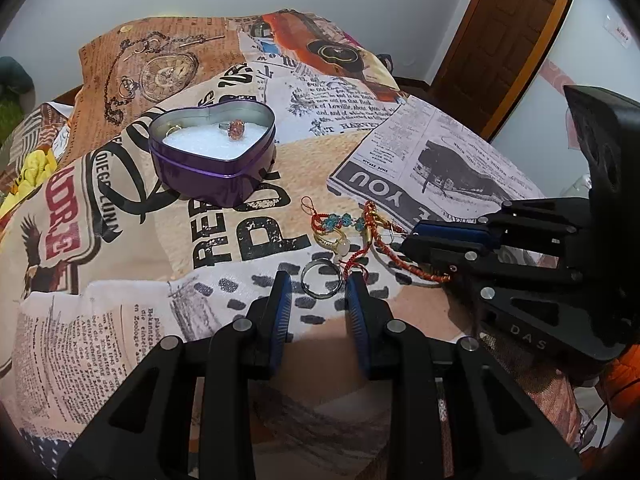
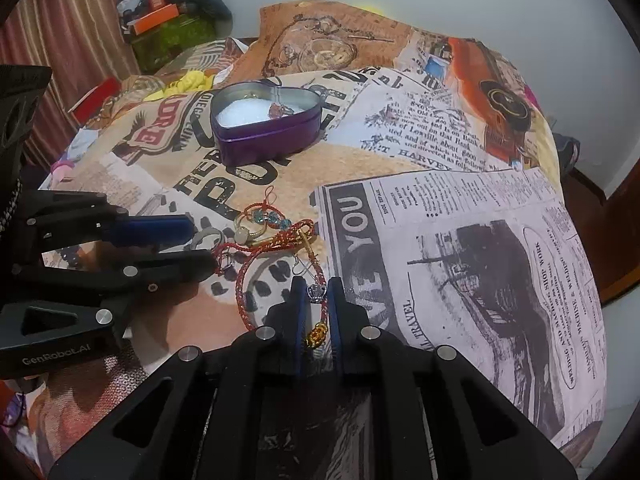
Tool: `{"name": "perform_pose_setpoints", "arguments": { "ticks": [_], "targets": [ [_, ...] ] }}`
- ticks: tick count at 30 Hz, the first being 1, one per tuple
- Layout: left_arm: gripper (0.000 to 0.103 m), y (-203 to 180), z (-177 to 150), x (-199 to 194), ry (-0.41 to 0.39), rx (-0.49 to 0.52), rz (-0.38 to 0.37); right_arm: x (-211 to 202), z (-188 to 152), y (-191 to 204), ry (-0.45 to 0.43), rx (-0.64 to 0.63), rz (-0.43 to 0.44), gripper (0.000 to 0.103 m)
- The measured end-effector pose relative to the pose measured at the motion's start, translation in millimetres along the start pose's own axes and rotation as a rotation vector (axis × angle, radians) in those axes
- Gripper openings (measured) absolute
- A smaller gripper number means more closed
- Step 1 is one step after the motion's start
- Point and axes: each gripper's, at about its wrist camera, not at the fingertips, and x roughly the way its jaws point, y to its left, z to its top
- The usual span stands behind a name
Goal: Organize jewelry
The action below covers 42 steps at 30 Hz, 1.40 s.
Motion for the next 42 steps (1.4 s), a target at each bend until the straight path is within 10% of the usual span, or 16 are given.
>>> {"name": "perform_pose_setpoints", "arguments": {
  "ticks": [42],
  "targets": [
    [0.02, 17.7, 9.0, -93.7, -0.227, -0.043, 0.113, -92.9, 39.0, 9.0, -0.256, 0.072, -0.013, 0.009]
  ]
}}
